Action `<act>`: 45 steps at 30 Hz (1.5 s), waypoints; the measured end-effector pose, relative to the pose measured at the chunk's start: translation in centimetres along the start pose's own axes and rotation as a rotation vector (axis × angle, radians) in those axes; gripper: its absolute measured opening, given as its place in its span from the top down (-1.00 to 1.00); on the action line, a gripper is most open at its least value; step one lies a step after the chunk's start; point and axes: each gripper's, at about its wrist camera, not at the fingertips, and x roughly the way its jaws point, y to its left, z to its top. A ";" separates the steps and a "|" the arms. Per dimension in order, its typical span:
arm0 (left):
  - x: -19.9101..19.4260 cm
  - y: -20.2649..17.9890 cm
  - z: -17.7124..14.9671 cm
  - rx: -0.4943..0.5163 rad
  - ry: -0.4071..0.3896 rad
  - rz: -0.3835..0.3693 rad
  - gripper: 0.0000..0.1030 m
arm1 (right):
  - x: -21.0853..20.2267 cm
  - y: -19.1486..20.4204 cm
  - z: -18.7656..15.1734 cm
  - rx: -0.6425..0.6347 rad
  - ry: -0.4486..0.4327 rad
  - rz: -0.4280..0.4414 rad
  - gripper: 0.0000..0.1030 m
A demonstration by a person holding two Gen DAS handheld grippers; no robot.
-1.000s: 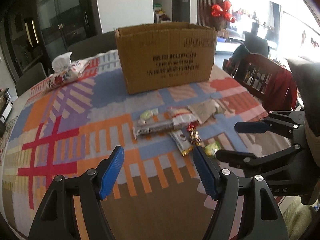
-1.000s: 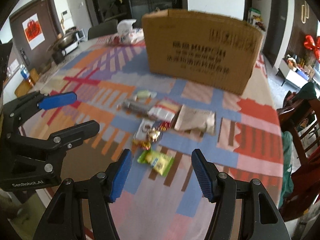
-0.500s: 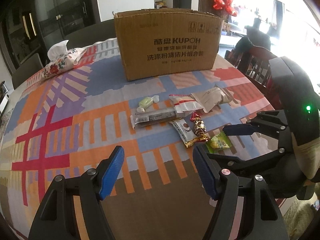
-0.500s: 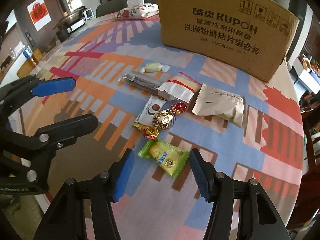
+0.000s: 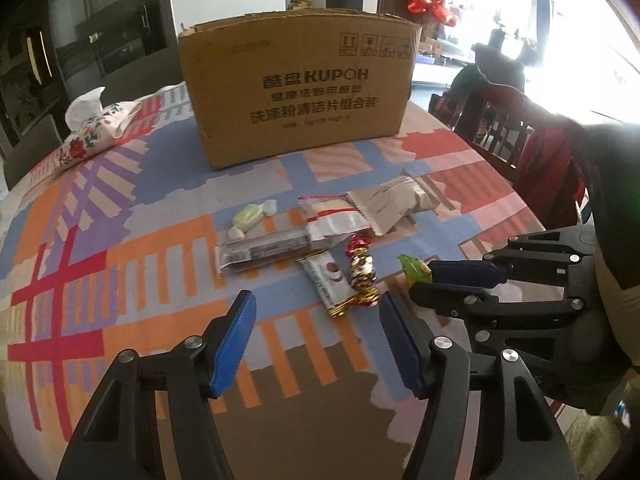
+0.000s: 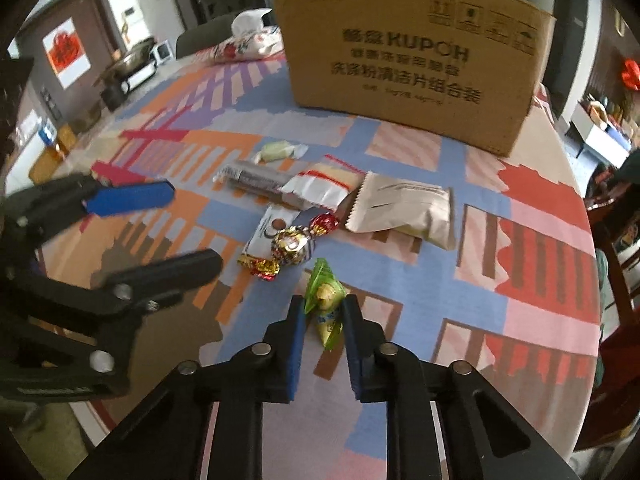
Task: Organize snacks
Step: 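Grasp the green candy with the right gripper while the left grasps the red-gold candies, then carry both candies into the cardboard box and open both grippers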
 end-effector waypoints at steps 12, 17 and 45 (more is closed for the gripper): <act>2.8 -1.9 1.6 0.042 0.023 -0.056 0.13 | -1.3 -2.5 -0.4 0.141 -0.066 0.031 0.69; 4.3 -2.5 1.8 0.046 0.052 -0.052 0.35 | -1.4 -3.0 -0.3 0.162 -0.072 0.032 0.69; -3.1 -1.1 4.8 -0.021 -0.136 -0.038 0.65 | -5.9 -2.5 2.2 0.154 -0.195 0.034 0.69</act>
